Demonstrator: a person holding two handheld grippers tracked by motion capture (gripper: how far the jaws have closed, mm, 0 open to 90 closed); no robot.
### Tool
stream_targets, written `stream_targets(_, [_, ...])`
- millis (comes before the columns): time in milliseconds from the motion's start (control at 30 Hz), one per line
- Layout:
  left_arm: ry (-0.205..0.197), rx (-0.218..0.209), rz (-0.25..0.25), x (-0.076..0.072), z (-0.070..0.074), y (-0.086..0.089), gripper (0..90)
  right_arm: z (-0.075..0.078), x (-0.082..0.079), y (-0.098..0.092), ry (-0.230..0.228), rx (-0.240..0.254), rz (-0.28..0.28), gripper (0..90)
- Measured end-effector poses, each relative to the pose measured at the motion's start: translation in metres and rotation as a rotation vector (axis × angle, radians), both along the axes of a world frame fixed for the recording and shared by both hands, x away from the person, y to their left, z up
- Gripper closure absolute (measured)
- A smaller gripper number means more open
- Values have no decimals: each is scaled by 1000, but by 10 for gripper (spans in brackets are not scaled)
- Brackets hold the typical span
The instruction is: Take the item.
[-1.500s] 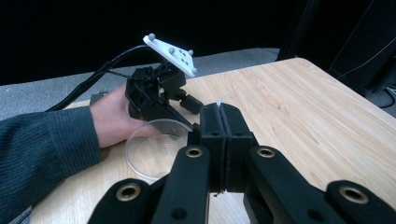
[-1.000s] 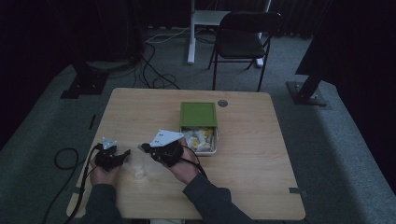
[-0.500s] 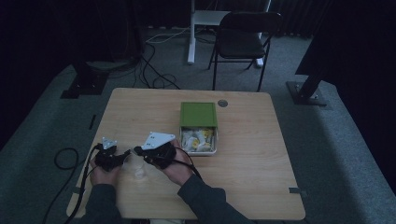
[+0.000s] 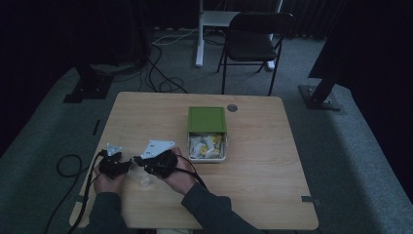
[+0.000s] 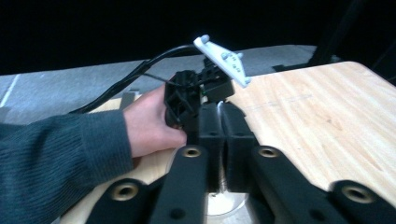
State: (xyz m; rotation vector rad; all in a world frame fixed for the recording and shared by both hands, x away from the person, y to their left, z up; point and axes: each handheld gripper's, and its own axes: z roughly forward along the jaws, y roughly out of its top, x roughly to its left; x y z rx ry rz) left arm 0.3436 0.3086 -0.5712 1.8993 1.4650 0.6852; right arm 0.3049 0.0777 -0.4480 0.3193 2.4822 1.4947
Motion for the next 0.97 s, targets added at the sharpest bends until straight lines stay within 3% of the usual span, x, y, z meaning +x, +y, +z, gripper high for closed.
stream_targets(267, [0,0,0,0,0,0,354,4,2,-15,9,32,-36,710])
stream_targets(967, [0,1,0,0,0,0,353,-10,11,-76,31,27,-149,693])
